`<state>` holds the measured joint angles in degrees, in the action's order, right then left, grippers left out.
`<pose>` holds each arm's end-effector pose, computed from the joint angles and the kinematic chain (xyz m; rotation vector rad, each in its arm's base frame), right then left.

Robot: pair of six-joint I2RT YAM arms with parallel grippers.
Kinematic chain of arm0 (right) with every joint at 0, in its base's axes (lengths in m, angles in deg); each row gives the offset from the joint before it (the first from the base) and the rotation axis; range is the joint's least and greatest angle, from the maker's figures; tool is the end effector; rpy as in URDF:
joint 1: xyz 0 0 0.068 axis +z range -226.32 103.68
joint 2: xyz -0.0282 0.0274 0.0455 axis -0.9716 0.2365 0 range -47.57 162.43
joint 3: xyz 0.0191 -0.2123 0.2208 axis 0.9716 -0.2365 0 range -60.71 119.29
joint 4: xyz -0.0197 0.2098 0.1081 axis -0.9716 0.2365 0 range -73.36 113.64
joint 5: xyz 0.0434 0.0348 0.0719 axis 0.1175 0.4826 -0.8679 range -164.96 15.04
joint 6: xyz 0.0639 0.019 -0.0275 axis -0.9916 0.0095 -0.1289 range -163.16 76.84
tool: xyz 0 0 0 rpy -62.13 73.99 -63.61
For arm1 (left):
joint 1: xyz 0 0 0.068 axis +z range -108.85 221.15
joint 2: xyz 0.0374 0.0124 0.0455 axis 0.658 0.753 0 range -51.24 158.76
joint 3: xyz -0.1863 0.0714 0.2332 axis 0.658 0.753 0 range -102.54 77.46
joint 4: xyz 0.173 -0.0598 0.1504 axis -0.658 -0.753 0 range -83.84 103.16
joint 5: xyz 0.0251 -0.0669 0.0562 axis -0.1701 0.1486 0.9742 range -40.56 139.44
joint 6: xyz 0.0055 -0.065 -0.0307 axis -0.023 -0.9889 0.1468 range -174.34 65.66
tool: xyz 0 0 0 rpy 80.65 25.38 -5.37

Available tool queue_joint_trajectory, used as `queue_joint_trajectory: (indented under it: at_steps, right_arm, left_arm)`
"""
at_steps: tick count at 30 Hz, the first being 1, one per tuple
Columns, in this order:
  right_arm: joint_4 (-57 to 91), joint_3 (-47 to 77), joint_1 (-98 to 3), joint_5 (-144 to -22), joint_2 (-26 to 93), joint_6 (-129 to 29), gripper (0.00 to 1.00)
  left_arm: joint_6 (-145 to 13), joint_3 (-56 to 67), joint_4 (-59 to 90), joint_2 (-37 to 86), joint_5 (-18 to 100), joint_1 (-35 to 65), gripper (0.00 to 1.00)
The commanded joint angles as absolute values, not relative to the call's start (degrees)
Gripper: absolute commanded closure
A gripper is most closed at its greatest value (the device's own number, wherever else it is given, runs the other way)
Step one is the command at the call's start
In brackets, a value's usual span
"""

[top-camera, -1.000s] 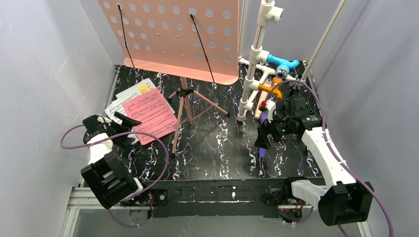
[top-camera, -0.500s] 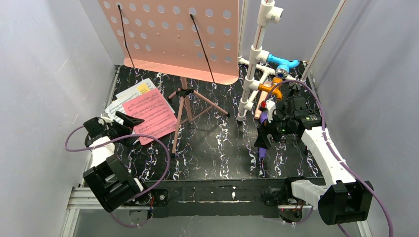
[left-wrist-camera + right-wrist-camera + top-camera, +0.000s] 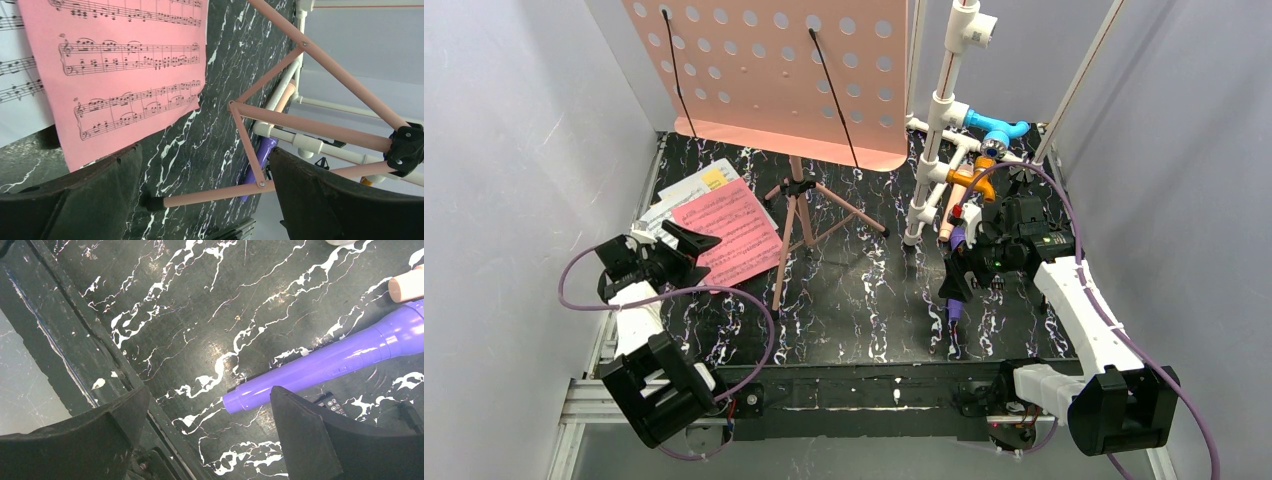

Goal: Pack up the instrument practice props
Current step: Adjust the music stand at the center of the board.

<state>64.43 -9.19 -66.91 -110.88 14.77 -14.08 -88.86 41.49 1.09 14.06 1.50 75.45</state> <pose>0.1627 0.0624 0.2920 -1.0082 2.2174 0.6583 0.1905 0.0764 0.2551 -0.8517 2.0002 -0.9497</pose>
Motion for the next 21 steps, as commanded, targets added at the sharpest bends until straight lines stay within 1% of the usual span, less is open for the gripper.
queue_joint_trajectory:
  at_steps: [1, 21]
  right_arm:
    - [63.3, -9.0, -66.7, -111.0, 14.7, -14.2, 0.0]
    - [63.3, -8.9, -66.7, -111.0, 15.2, -14.2, 0.0]
  left_arm:
    - [-88.0, 41.7, -0.9, 11.4, -0.7, 74.0, 0.02]
    - [-85.1, 39.5, -6.8, 4.5, -0.7, 66.1, 0.02]
